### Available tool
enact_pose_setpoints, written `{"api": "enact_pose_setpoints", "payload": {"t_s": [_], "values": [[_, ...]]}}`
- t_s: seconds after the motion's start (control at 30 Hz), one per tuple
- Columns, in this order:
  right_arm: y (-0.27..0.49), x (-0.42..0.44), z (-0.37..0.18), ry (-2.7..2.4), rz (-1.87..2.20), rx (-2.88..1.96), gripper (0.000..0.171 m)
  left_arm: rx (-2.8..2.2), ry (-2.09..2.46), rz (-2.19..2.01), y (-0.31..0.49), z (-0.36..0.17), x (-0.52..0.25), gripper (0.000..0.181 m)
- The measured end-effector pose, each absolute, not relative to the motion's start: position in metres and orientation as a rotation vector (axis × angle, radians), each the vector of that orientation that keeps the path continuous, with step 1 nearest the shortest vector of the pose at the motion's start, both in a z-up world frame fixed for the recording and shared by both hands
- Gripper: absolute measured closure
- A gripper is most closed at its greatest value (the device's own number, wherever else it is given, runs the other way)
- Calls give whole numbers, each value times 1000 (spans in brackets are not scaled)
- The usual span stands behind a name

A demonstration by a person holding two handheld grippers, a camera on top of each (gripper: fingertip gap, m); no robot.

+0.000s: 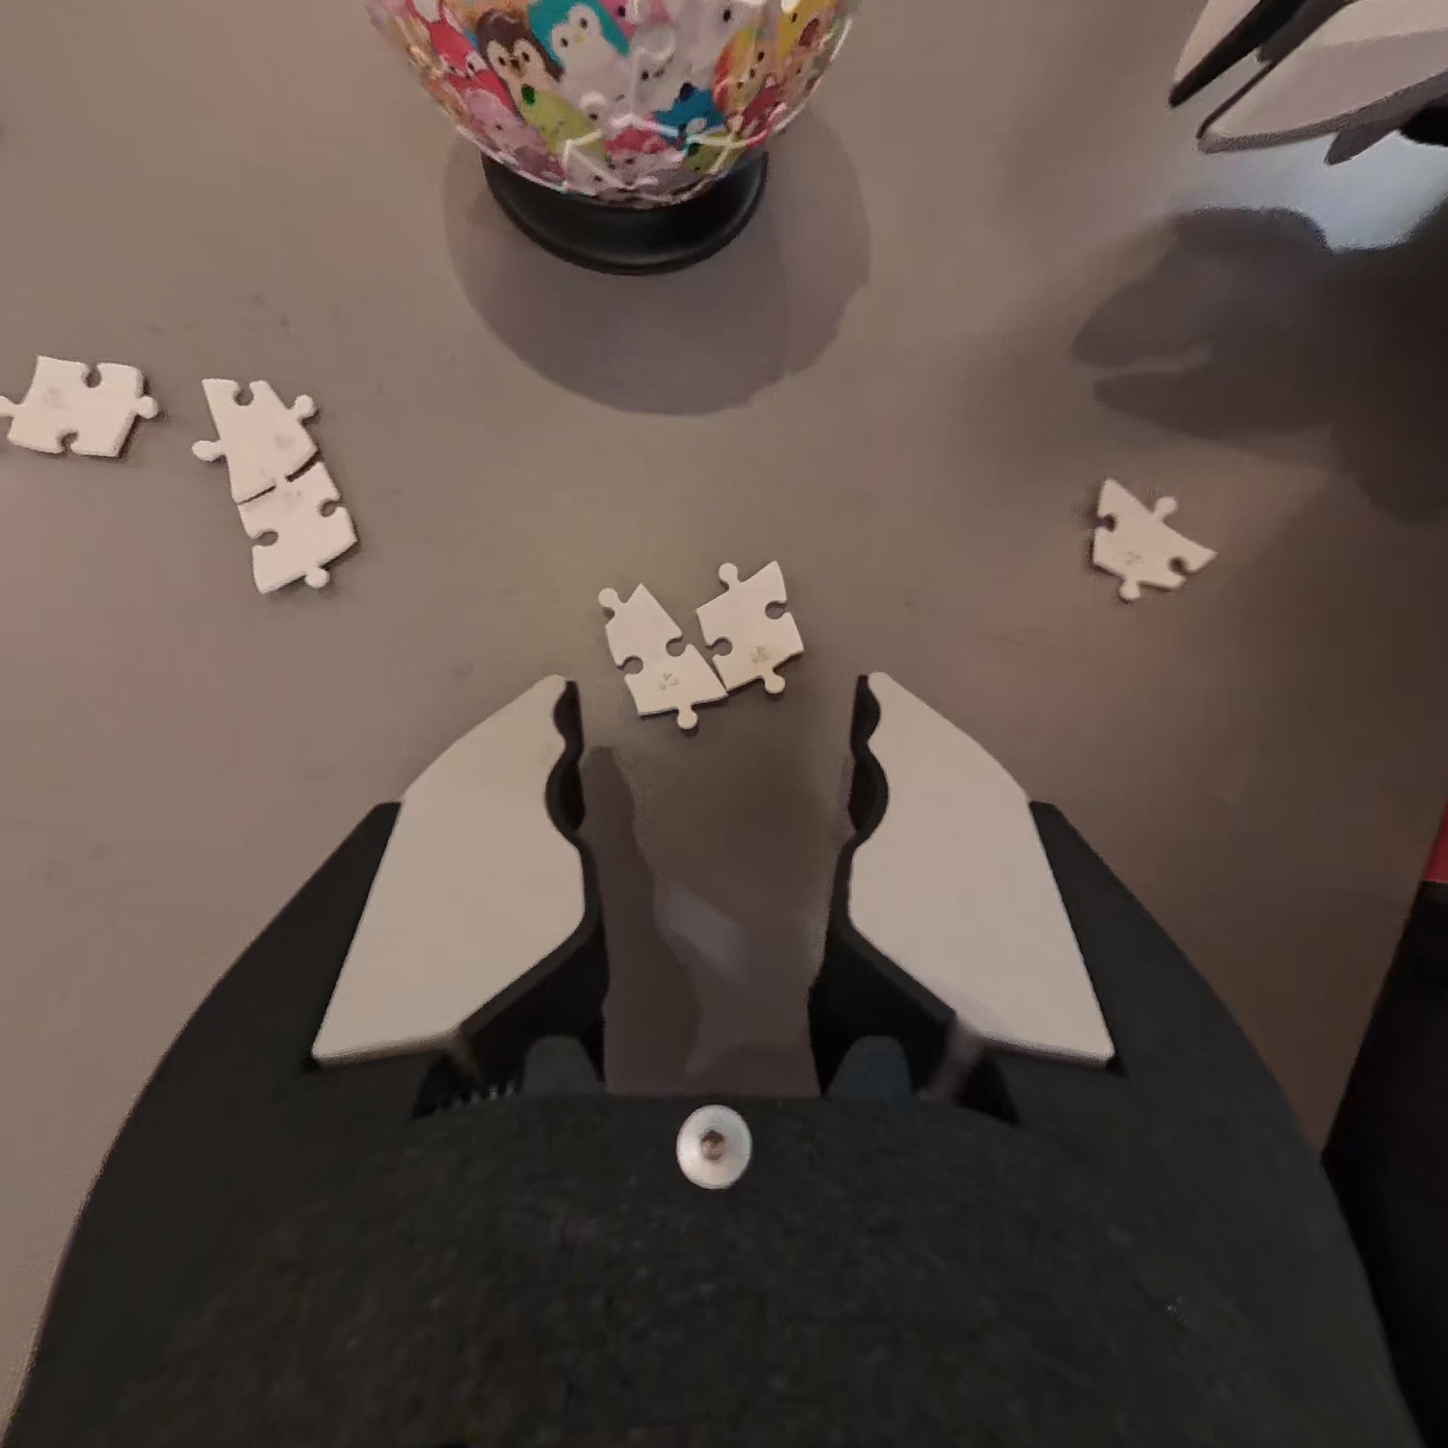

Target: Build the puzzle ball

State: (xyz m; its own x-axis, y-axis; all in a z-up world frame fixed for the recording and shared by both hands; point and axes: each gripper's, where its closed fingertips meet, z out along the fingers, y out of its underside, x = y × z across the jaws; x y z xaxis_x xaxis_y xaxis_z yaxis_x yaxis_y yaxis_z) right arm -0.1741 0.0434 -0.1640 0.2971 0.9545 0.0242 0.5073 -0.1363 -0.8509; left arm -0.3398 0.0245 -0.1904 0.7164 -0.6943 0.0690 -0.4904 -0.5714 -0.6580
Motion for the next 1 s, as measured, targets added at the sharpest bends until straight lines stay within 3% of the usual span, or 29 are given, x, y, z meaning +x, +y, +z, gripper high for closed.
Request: {"api": "enact_pose_setpoints", "payload": {"t_s": [0.1,0.43,0.57,1.0], "values": [[44,-173,-166,-1315,720,-1786,162,-2291,900,-340,30,-195,-340,114],[45,-171,-169,-1323,709,-1789,162,-2327,973,-367,28,-205,-353,134],[45,-171,-169,-1324,716,-1793,162,-2332,1097,-431,33,-217,-355,128],[51,-166,-172,-1298,706,-1820,162,-2305,1244,-557,35,-216,-348,138]]}}
